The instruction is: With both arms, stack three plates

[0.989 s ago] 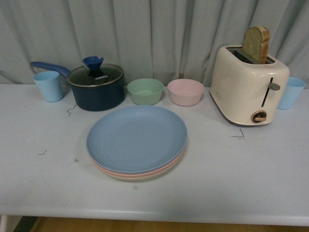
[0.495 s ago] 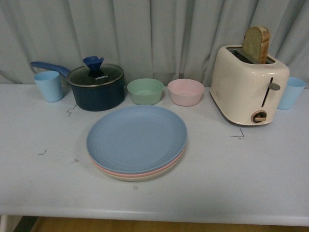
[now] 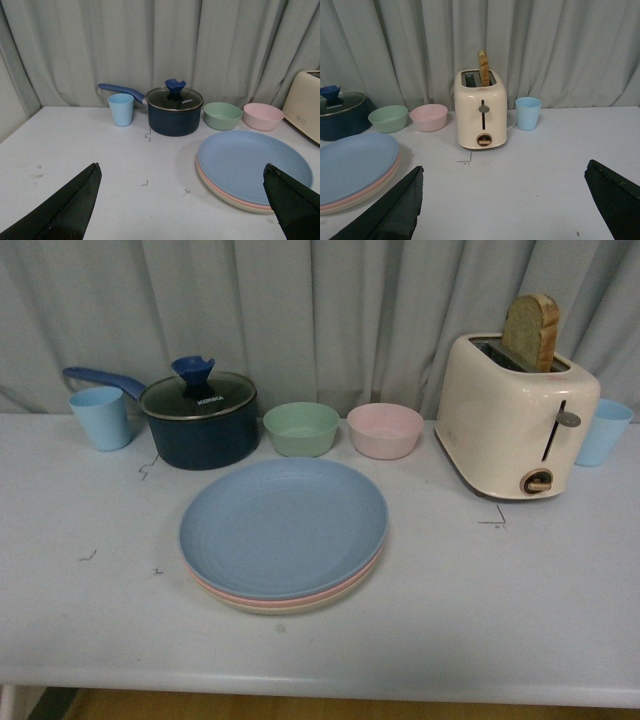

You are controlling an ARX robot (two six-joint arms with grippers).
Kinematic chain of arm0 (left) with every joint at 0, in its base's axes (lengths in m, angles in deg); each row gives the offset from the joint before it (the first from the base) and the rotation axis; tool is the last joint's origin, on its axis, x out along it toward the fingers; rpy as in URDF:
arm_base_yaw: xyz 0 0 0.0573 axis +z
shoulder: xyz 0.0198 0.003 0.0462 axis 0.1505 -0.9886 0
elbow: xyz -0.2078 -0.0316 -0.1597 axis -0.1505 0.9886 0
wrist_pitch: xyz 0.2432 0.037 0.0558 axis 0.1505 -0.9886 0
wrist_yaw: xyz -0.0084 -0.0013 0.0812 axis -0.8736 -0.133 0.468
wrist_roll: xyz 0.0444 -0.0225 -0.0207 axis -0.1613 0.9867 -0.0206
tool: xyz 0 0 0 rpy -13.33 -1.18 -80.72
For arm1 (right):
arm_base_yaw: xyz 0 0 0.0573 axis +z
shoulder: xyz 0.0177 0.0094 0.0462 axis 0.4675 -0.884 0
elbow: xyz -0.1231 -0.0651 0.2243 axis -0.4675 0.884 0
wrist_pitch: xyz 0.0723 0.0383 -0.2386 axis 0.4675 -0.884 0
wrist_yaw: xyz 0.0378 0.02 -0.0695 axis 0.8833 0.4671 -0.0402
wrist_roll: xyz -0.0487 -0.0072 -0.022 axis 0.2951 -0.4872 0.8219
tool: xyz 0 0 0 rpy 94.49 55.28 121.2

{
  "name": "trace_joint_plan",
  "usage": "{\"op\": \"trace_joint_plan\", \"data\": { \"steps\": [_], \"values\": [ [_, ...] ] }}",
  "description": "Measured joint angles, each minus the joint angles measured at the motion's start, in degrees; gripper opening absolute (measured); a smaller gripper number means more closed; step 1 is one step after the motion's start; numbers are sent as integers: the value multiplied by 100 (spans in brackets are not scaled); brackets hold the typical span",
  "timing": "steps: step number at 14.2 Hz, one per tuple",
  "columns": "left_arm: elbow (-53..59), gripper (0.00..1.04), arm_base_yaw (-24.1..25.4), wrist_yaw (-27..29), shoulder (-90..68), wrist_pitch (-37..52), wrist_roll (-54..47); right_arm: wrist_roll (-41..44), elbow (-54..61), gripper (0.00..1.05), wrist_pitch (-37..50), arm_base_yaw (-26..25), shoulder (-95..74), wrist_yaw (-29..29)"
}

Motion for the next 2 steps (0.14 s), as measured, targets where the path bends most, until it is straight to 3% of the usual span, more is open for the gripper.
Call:
{"op": "trace_joint_plan", "data": {
  "steps": [2],
  "values": [
    [0,98,0,0,0,0,0,0,0,98,0,0,0,0]
  ]
}}
